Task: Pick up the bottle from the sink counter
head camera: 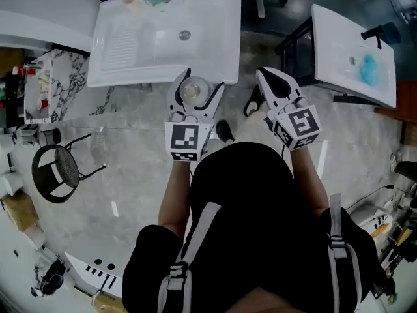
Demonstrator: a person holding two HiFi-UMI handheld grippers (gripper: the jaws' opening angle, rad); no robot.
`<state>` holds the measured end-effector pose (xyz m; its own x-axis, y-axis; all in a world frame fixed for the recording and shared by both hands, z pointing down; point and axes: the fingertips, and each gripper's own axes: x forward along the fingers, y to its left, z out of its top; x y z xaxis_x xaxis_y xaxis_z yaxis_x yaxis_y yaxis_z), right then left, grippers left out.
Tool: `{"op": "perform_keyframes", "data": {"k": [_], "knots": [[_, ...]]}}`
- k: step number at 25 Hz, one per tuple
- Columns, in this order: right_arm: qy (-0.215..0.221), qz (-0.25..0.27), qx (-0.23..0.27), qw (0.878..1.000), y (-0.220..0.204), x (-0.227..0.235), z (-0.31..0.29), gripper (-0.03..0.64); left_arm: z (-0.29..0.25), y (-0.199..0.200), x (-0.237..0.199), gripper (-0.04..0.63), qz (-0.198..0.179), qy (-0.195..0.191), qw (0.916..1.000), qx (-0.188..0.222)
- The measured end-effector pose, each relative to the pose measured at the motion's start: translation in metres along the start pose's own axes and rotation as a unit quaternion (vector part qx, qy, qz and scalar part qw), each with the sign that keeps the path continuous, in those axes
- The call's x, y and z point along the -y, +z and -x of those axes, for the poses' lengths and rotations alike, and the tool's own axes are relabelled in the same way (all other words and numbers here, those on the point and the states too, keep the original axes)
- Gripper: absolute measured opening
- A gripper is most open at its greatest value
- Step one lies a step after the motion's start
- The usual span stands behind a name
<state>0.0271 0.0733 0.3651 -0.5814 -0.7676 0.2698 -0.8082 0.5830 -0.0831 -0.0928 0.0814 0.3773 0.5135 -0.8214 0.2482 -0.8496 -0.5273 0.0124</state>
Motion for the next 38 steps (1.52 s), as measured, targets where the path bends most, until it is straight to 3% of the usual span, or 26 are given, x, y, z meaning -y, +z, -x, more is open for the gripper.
{"op": "perform_keyframes", "data": {"k": [12, 38], "knots": [[-0.003, 0.006, 0.021, 1.000, 0.013, -0.013, 0.036, 0.003, 0.021, 0.020, 0.022, 0.359, 0.008, -0.022, 0.9995, 0.022], [-0.015, 0.019, 0.023, 0.999, 0.005, -0.003, 0.094, 0.003, 0.028, 0.023, 0.073, 0.359, 0.011, -0.030, 0.9993, 0.018]]}}
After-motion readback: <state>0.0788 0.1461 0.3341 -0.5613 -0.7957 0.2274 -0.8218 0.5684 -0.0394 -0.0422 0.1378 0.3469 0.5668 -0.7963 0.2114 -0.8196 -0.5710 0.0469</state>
